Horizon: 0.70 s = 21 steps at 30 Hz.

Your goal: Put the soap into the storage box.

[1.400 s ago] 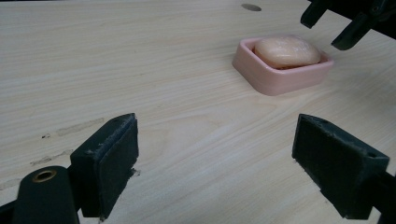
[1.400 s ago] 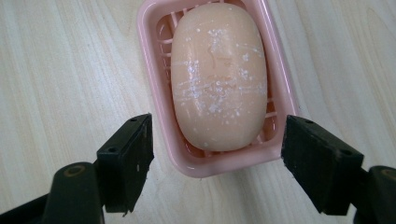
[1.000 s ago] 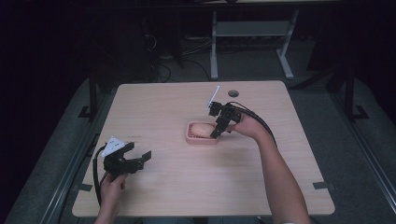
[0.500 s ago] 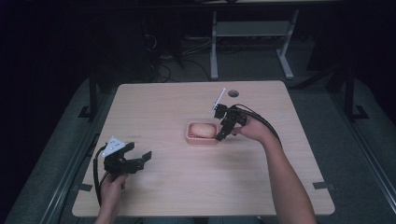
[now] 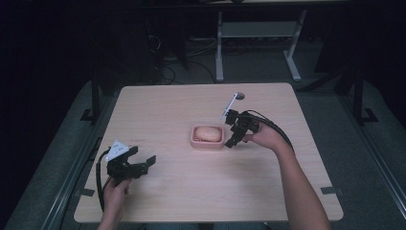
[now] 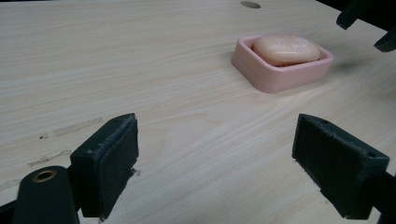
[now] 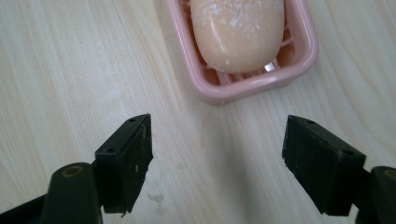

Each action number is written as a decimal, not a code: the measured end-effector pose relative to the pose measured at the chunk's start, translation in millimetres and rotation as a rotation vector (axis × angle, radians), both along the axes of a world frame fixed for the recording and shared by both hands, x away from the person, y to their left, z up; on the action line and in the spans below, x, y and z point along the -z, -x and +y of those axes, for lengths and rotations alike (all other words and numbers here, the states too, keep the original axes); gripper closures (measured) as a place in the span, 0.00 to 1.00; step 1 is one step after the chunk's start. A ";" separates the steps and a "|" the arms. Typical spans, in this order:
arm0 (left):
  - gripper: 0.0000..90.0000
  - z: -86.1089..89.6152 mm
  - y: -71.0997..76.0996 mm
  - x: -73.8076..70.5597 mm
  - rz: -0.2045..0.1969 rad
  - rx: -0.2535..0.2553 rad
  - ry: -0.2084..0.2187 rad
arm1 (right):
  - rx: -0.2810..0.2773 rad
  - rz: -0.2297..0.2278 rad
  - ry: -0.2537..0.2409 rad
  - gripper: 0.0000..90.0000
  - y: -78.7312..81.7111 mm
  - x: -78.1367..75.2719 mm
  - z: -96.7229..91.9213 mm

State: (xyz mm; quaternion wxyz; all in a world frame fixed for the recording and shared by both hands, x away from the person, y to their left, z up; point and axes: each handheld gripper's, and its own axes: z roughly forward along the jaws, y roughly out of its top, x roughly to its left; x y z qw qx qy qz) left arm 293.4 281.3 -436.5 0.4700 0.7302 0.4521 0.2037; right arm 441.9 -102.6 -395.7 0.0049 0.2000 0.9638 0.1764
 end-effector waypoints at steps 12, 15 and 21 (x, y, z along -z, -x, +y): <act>0.16 -0.8 0.1 0.3 -0.001 -0.001 0.004 | 0.020 0.004 -0.033 0.26 16.1 6.3 -18.2; 0.16 -1.1 0.1 0.5 -0.001 0.001 0.001 | 0.027 0.005 -0.038 0.26 20.5 8.3 -23.6; 0.16 -1.8 0.3 0.7 0.001 0.004 -0.005 | 0.043 0.006 -0.049 0.26 28.1 11.4 -33.3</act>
